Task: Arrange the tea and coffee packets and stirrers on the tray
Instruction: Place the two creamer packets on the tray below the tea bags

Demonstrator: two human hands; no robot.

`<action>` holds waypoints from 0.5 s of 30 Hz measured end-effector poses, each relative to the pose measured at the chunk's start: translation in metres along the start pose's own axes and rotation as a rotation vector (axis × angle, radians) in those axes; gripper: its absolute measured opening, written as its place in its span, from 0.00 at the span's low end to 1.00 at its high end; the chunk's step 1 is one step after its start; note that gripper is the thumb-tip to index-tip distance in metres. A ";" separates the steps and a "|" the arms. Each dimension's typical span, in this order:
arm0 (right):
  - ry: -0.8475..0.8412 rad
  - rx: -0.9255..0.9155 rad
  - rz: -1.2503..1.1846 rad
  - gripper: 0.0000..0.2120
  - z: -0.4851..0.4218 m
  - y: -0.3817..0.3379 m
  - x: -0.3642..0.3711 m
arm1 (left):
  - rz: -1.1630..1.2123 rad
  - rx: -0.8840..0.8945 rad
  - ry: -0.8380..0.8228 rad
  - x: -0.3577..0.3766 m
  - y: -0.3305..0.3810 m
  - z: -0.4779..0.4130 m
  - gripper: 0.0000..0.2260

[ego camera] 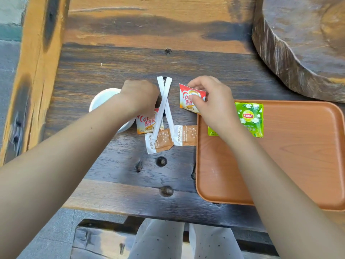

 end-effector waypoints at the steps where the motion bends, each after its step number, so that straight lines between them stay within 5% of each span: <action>1: 0.015 0.009 -0.014 0.11 0.002 0.001 0.000 | 0.007 -0.005 0.013 -0.001 0.002 0.000 0.05; 8: 0.105 0.103 -0.570 0.10 0.022 0.010 -0.014 | 0.118 0.014 0.021 -0.009 -0.005 0.002 0.05; 15: 0.266 0.167 -0.912 0.09 0.051 0.022 -0.040 | 0.412 0.086 0.320 -0.040 -0.023 0.037 0.06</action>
Point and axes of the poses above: each hand's wrist, its own z-axis away from the middle knuckle, its own x-axis out of the palm, y = z × x, the point moved 4 cm from there along -z, towards the middle knuckle, and after that the axes turned 13 degrees about -y, right-handed, at the moved point
